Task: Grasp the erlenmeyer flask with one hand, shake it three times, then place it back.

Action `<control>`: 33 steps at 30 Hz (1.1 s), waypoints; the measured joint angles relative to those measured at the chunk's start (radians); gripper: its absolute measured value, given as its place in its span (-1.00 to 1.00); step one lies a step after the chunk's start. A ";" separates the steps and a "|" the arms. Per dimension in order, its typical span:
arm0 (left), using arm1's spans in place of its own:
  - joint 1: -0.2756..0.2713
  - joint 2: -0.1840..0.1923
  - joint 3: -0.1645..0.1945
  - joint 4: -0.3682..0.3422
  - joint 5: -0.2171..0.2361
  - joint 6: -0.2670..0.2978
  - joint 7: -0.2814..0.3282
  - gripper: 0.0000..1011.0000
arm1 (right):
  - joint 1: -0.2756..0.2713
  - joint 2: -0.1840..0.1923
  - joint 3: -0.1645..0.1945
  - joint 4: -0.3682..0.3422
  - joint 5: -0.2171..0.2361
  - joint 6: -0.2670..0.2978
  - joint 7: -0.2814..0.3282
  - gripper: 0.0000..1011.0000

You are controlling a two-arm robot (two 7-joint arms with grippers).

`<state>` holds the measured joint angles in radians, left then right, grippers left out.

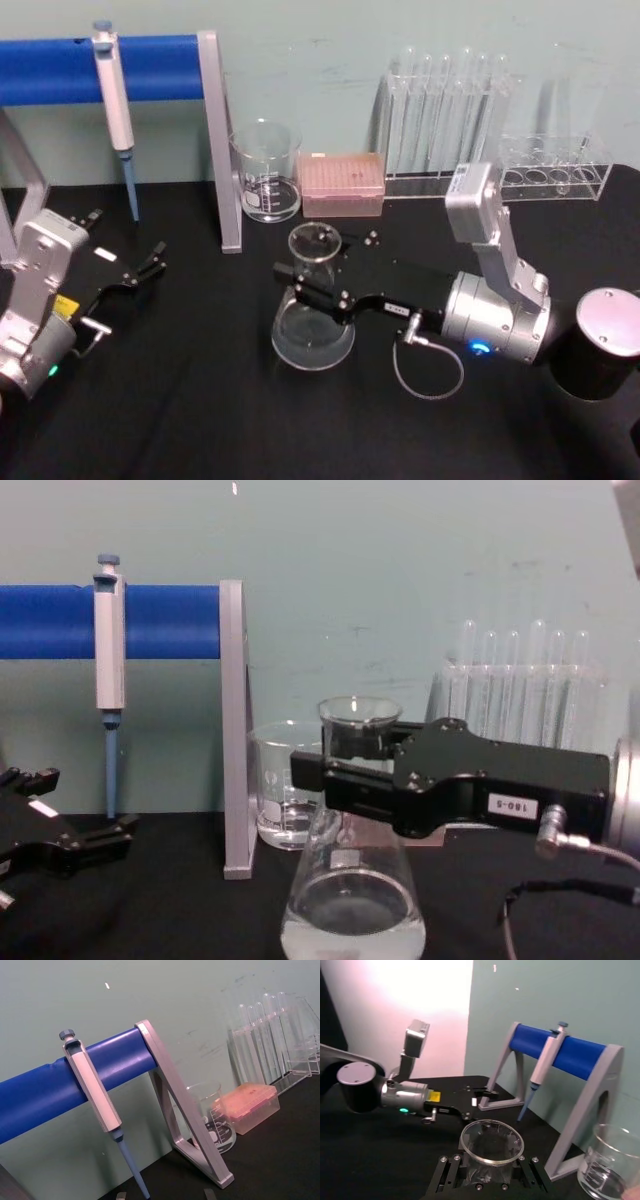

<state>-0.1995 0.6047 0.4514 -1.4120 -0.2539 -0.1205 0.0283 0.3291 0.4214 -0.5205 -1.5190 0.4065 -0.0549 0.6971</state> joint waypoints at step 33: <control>0.000 0.000 0.000 0.000 0.000 0.000 0.000 0.98 | 0.015 -0.008 0.045 0.050 -0.018 -0.007 -0.215 -0.09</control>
<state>-0.1995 0.6047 0.4514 -1.4119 -0.2539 -0.1205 0.0283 0.3439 0.4132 -0.4754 -1.4692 0.3887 -0.0621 0.4824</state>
